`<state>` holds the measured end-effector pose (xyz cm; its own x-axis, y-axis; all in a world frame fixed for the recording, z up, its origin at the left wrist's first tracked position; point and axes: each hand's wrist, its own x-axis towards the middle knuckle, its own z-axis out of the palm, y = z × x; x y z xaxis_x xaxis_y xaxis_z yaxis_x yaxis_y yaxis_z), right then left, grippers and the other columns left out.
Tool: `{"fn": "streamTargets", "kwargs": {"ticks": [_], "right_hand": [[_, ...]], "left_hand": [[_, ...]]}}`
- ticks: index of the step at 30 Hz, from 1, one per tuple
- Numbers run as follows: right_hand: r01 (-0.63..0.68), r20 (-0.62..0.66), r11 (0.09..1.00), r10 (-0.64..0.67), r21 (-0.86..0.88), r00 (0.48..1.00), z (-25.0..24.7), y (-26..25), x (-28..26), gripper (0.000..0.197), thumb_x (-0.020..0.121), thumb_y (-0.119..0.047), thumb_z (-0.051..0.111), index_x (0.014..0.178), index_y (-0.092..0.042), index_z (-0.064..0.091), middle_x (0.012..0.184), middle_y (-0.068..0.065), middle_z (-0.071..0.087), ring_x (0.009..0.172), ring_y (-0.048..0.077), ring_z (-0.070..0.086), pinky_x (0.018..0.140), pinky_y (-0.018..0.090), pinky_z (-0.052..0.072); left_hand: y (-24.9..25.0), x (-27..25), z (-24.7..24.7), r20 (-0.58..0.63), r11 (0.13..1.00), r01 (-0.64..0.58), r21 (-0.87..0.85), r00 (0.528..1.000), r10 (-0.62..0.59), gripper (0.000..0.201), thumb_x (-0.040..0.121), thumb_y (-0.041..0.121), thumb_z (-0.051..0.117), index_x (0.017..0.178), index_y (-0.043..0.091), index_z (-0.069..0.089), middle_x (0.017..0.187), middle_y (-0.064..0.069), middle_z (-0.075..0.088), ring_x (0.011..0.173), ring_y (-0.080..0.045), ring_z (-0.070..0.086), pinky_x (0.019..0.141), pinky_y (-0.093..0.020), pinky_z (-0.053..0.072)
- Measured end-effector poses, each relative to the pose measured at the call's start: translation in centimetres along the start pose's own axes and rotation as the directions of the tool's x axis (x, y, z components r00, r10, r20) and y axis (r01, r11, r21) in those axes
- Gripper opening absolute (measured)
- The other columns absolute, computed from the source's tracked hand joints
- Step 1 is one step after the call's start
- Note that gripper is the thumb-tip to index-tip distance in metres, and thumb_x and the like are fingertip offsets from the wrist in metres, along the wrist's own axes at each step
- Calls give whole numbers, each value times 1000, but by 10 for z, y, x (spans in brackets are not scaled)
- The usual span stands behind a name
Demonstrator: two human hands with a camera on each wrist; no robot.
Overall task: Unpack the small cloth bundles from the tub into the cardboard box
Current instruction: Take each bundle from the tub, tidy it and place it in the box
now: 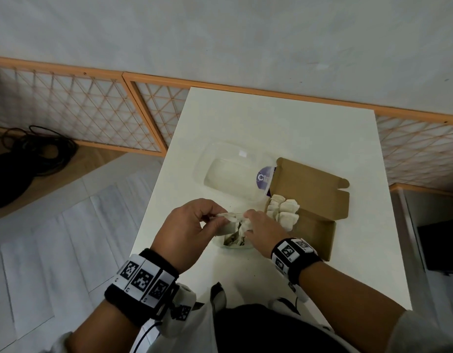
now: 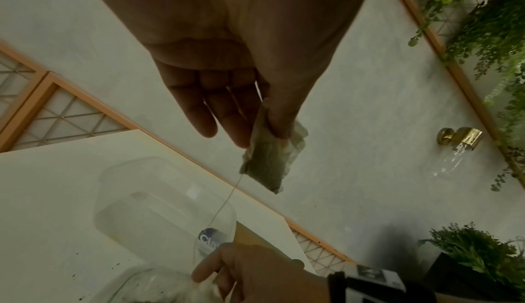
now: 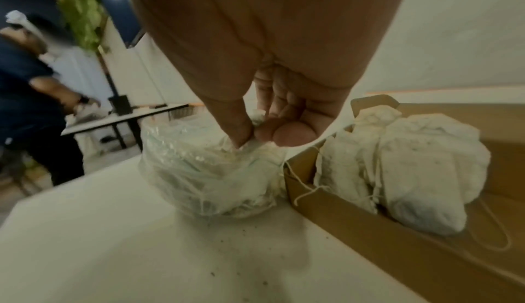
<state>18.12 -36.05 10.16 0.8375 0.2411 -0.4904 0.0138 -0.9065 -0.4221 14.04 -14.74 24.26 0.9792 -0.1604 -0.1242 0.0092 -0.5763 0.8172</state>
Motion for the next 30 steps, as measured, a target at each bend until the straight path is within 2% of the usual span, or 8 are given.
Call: {"fn": "streamTargets", "kwargs": {"ticks": [7,9,12,17,22,25,28,30], "right_hand": [[91,-232,885,19,456,973,-50,-8,-43,23,97,-35,72,117,-31,61,96,-15,68,83,-2,64,71,19,49],[162,-294,815,11,557,956,-71,-14,-61,19,97,-34,72,113,-35,62,89,-11,72,77,2,67,70,28,57],[288,-355,696,-50,658,933,-98,-23,-84,23,99,-31,70,120,-36,61,102,-4,78,92,19,74,84,48,62],[437,-493,607,-84,664,866,-125,-32,-111,27,102,-17,65,128,-24,62,110,2,76,98,23,74,85,49,62],[528,-584,593,-116,608,803,-133,-32,-127,15,102,-7,62,113,-18,65,101,2,77,91,23,73,80,39,59],[536,-600,606,-119,587,791,-135,-33,-131,14,102,-6,64,110,-17,65,98,2,77,87,25,73,77,45,60],[550,-611,591,-119,590,783,-137,-31,-137,11,103,-13,65,113,-15,66,95,5,75,82,29,69,74,52,58],[565,-596,532,-135,631,792,-136,-29,-139,20,102,-22,65,120,-14,65,103,6,74,90,28,71,79,48,60]], "left_hand": [[3,3,-4,8,1000,-3,-6,1000,3,13,96,23,73,91,34,76,92,21,75,90,-3,71,81,-22,54],[7,4,-3,22,999,-32,-15,999,33,12,95,25,75,90,36,77,94,18,74,92,-5,71,81,-23,54],[19,9,-1,39,995,-104,3,994,104,7,92,31,79,90,38,78,108,18,67,103,-4,65,85,-17,49],[50,19,2,38,974,-218,-66,975,221,10,90,25,79,94,34,78,134,23,58,125,1,58,99,-7,40],[78,29,5,-25,939,-309,-152,951,309,9,91,23,78,96,31,79,121,17,66,113,-8,67,97,-25,53],[83,34,9,-54,918,-347,-192,938,344,6,92,17,77,96,21,78,102,10,71,101,-18,71,89,-35,58],[86,34,15,-72,914,-334,-230,943,326,8,92,15,77,95,22,74,93,9,73,92,-17,71,84,-29,58],[87,34,18,-66,920,-314,-233,949,307,16,92,16,77,101,26,69,91,14,72,87,-12,70,80,-20,55]]}}
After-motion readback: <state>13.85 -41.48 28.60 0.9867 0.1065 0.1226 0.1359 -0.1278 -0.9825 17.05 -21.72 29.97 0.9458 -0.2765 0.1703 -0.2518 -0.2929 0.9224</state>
